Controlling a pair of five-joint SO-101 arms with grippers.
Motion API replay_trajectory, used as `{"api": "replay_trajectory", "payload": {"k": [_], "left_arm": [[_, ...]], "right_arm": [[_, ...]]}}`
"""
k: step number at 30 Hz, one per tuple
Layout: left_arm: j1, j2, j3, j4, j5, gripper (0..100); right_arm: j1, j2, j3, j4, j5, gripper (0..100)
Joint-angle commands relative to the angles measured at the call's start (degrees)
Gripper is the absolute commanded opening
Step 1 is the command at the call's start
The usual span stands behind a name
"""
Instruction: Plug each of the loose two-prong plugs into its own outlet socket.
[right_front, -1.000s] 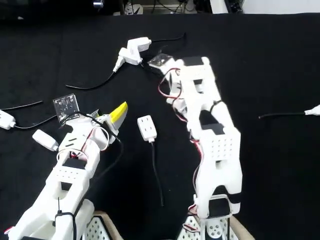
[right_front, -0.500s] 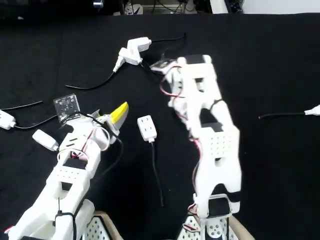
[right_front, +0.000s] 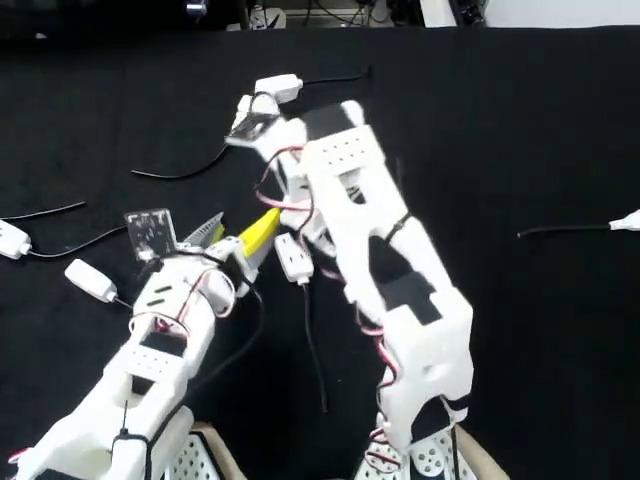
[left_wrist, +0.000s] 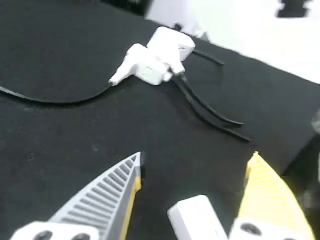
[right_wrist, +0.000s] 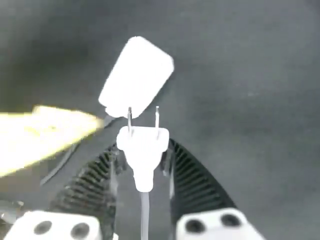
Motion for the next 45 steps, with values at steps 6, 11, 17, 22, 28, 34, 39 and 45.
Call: {"api": "replay_trajectory", "payload": {"k": [6, 11, 17, 22, 28, 34, 39, 45], "left_arm": [[4.8, -1.2, 5.3, -13.7, -0.4, 33], [4.8, -1.1, 5.6, -13.5, -0.4, 33], [4.4, -0.6, 5.4, -13.5, -0.4, 33], [4.5, -0.5, 5.5, -13.5, -0.4, 33], [4.4, -0.5, 5.5, -13.5, -0.4, 33], [4.4, -0.5, 5.5, -13.5, -0.4, 33], [4.4, -0.5, 5.5, -13.5, -0.4, 33], [4.3, -0.5, 5.5, -13.5, -0.4, 33]], "right_arm": [[-4.5, -8.9, 5.6, 1.3, -1.8, 1.2], [-5.1, -12.8, 5.9, 1.5, -2.1, 1.2], [-5.2, -18.7, 6.5, 1.7, -2.2, 1.2], [-6.9, -22.3, 10.6, 1.8, -2.4, 1.2], [-9.6, -28.8, 12.6, 1.8, -5.2, 1.2], [-9.8, -35.6, 15.7, 1.8, -5.2, 1.2], [-9.6, -36.5, 16.2, 1.8, -5.4, 1.2], [-9.8, -36.2, 16.5, 1.8, -5.4, 1.2]]}}
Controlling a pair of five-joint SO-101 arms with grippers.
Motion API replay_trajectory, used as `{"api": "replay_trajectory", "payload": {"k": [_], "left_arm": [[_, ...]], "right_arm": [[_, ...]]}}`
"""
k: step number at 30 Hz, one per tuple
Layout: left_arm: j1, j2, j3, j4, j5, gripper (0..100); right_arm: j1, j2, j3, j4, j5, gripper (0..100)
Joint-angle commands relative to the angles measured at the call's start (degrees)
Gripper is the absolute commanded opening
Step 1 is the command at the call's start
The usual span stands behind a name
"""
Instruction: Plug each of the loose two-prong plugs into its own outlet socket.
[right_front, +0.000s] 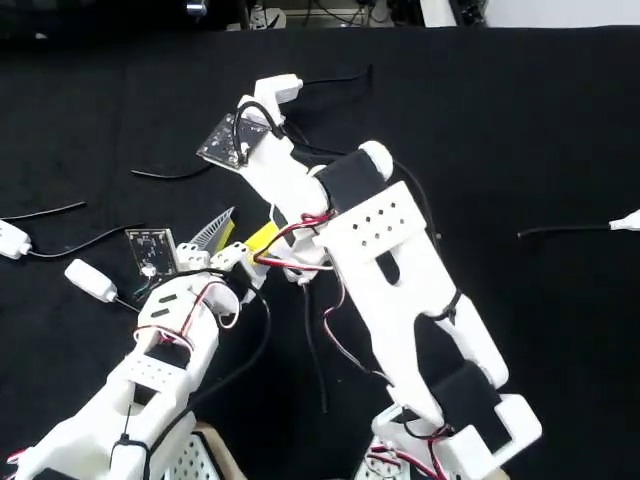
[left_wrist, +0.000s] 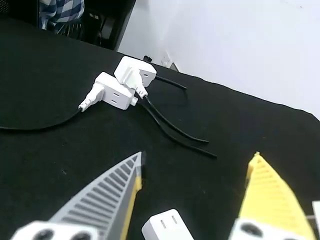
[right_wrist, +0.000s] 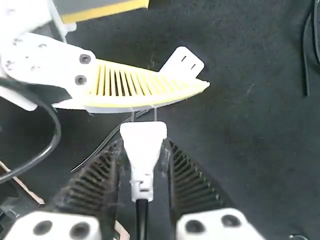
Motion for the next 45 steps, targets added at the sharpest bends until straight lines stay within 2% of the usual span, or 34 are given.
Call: {"api": "replay_trajectory", "payload": {"k": [1, 9, 21, 45], "left_arm": [[0.6, -0.4, 0.6, -0.5, -0.5, 33], [0.6, -0.4, 0.6, -0.5, -0.5, 33], [0.6, -0.4, 0.7, -0.5, -0.5, 33], [0.6, -0.4, 0.7, -0.4, -0.5, 33]], "right_arm": [[-1.1, -2.3, -0.1, 1.4, -0.5, 1.2], [-1.1, -2.2, -0.1, 1.1, -5.9, 1.2], [-0.8, -2.7, -1.3, 0.6, -10.1, 1.2], [-0.6, -2.6, -4.4, -1.4, -10.2, 1.2]]}}
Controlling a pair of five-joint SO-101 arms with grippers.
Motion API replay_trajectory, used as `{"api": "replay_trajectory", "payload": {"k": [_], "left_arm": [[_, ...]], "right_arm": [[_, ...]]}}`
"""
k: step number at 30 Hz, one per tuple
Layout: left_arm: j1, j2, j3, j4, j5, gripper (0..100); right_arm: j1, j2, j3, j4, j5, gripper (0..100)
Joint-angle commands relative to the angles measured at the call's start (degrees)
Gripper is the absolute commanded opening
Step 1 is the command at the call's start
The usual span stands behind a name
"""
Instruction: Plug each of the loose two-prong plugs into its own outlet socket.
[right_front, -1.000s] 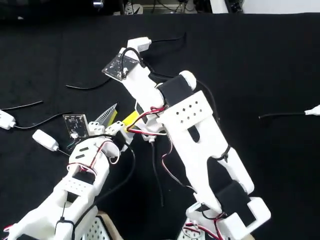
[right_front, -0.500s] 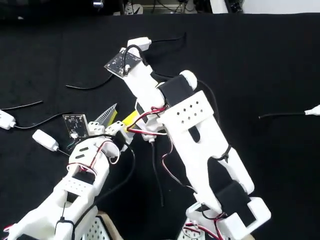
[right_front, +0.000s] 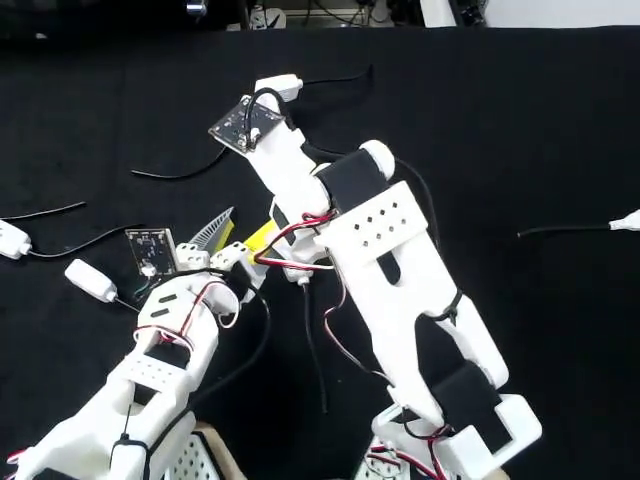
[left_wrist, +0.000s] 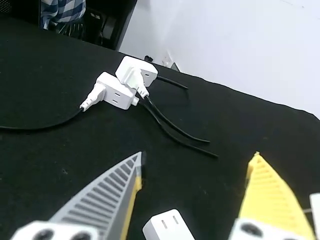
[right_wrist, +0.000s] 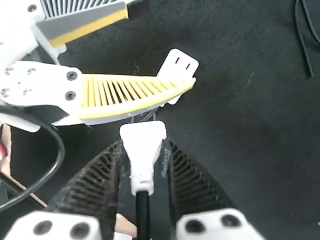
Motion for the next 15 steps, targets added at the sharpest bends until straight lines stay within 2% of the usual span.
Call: {"api": "replay_trajectory", "payload": {"k": [1, 10, 15], "left_arm": [[0.6, -0.4, 0.7, -0.4, -0.5, 33], [0.5, -0.5, 1.0, -0.4, -0.5, 33], [-3.9, -1.0, 1.0, -0.5, -2.5, 33]], "right_arm": [[-0.6, -2.6, -3.6, -1.1, -0.6, 1.2], [3.7, -2.2, -3.0, -1.2, -0.6, 1.2], [4.0, -2.2, -3.0, -1.3, -1.1, 1.2]]}}
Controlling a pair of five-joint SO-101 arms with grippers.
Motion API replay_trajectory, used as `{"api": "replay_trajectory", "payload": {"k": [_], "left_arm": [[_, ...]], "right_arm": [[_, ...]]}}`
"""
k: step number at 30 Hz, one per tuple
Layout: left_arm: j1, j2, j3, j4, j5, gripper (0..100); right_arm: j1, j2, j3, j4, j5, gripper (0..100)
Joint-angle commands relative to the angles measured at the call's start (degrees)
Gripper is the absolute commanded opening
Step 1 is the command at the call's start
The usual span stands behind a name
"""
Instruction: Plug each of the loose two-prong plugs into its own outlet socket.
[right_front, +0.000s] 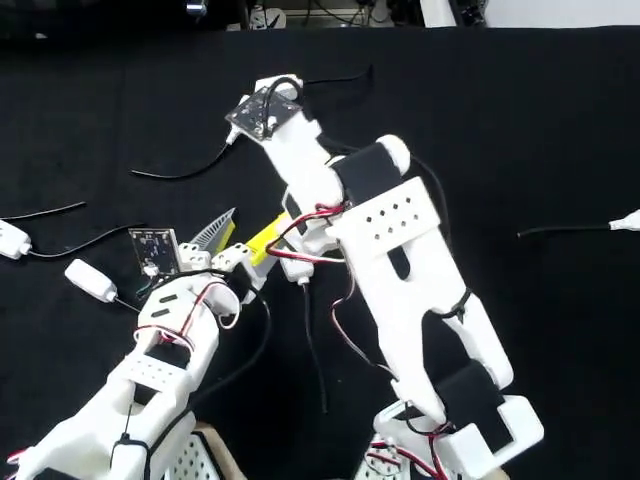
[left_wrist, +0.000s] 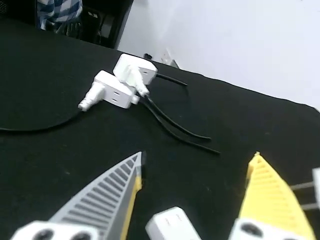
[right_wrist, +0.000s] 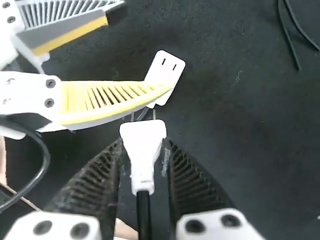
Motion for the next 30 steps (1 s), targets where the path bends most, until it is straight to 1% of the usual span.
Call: {"api": "replay_trajectory", "payload": {"k": [1, 3, 6, 8, 10, 13, 16, 21, 30], "left_arm": [[-4.4, -1.0, 1.0, -0.5, -1.1, 33], [-6.5, -1.1, 1.0, -0.5, -1.1, 33], [-11.2, -0.6, 1.4, -0.4, -1.1, 33], [-14.4, -0.9, 1.4, 1.3, -1.1, 33], [-16.1, -1.1, 1.4, 3.5, -1.1, 33], [-16.5, -1.1, 1.4, 4.0, -1.1, 33], [-16.4, -1.1, 1.3, 4.0, -1.1, 33], [-16.3, -1.1, 1.2, 4.0, -1.1, 33], [-16.3, -1.1, 1.0, 4.2, -1.1, 33]], "right_arm": [[0.7, -2.0, -3.0, -0.9, -2.2, 1.2], [0.7, -1.1, -3.3, -1.0, -4.0, 1.2], [0.7, 3.2, -3.5, -0.9, -4.7, 1.2], [0.7, 7.4, -4.4, -1.0, -5.5, 1.2], [0.7, 12.1, -7.0, -0.6, -7.4, 1.2], [0.5, 19.1, -12.8, 1.1, -8.8, 1.2], [0.6, 25.5, -18.3, 2.0, -12.3, 1.2], [0.4, 34.1, -23.3, 2.2, -16.1, 1.2], [0.7, 38.9, -25.4, 2.3, -18.0, 1.2]]}}
